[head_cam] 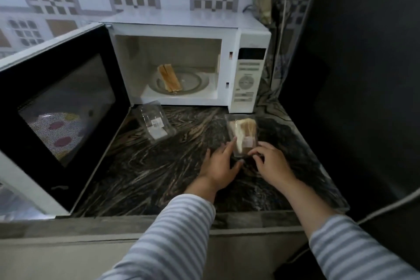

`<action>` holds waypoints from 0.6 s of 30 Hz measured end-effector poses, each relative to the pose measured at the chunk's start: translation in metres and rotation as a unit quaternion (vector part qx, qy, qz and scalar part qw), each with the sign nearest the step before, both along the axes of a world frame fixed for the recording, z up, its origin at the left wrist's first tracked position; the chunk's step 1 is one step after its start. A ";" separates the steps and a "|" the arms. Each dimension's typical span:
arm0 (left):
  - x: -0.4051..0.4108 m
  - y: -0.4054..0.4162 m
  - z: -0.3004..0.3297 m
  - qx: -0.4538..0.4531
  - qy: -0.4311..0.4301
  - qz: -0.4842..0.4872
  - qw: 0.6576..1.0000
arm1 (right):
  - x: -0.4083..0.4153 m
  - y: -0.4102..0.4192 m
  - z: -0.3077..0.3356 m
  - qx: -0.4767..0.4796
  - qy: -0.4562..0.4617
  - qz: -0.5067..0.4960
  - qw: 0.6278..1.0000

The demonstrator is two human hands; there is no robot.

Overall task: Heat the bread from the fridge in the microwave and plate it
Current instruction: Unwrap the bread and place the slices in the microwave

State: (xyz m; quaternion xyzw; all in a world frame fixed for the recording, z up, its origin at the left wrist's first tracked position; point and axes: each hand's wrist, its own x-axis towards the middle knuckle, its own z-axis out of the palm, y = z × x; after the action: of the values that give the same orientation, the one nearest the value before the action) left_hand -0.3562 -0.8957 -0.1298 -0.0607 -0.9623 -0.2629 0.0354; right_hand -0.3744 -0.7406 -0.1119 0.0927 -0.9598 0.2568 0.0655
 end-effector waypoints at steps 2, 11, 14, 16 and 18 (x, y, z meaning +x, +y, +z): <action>0.000 -0.005 -0.001 0.023 0.021 0.002 1.000 | -0.003 -0.006 -0.001 -0.009 0.009 0.019 1.000; 0.015 -0.078 -0.002 -0.007 0.078 0.117 0.990 | -0.009 -0.063 -0.001 -0.038 -0.003 0.162 0.986; 0.028 -0.098 -0.001 -0.039 0.086 0.158 0.983 | -0.010 -0.083 -0.005 -0.049 0.006 0.214 0.976; 0.033 -0.106 -0.001 -0.045 0.085 0.180 0.979 | -0.009 -0.092 -0.007 -0.054 0.023 0.232 0.971; 0.037 -0.109 -0.003 -0.049 0.094 0.195 0.975 | -0.009 -0.100 -0.011 -0.058 0.044 0.240 0.968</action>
State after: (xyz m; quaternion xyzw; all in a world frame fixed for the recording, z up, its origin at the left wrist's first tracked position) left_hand -0.3197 -1.0050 -0.1325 0.1020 -0.9598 -0.1964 0.1729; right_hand -0.3830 -0.8402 -0.1225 0.3279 -0.8889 0.3161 0.0491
